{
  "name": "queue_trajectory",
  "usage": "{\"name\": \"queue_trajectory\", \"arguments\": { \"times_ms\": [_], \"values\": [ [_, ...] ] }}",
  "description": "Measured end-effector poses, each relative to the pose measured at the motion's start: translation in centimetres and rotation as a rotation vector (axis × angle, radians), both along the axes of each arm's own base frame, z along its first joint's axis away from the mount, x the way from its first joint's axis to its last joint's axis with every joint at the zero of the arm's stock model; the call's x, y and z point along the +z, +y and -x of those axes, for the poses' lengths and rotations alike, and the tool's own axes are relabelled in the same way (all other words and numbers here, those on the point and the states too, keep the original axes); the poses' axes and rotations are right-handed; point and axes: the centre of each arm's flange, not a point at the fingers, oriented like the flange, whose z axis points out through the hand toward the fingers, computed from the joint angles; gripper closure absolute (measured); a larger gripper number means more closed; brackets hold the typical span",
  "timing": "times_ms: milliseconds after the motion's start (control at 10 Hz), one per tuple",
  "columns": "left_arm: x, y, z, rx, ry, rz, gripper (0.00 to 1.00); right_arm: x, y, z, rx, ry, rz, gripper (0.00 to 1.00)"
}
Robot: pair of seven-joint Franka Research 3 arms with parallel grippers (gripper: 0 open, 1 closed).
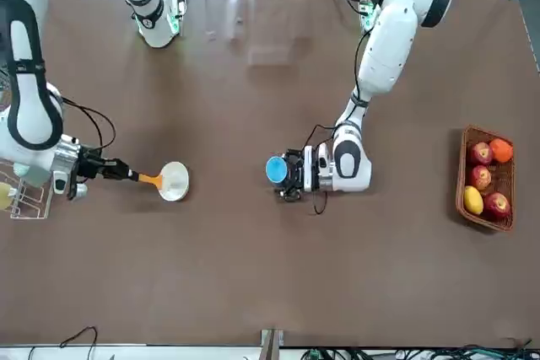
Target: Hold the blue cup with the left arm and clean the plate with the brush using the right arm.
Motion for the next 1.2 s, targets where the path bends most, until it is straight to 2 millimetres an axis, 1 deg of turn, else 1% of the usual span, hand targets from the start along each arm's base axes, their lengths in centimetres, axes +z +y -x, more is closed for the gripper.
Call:
{"name": "queue_trajectory", "arguments": {
  "times_ms": [300, 500, 800, 1100, 1200],
  "values": [
    [0.2, 0.3, -0.2, -0.002, -0.02, 0.0, 0.0, -2.7, 0.5, 2.0, 0.0, 0.019, -0.007, 0.95],
    [0.4, 0.4, -0.1, -0.004, -0.019, 0.002, 0.0, -4.0, 1.1, 2.9, -0.014, 0.033, -0.027, 0.95],
    [0.8, 1.2, -0.4, 0.001, -0.024, -0.001, 0.0, -5.4, 2.5, 2.9, -0.018, 0.041, -0.02, 0.95],
    [0.8, 1.4, 0.0, -0.001, -0.017, -0.002, 0.0, -6.8, 3.6, 2.9, -0.037, 0.048, -0.048, 0.95],
    [0.7, 1.4, 0.1, -0.002, -0.014, -0.002, 0.0, -7.0, 4.0, 2.9, -0.037, 0.047, -0.051, 0.95]
  ]
}}
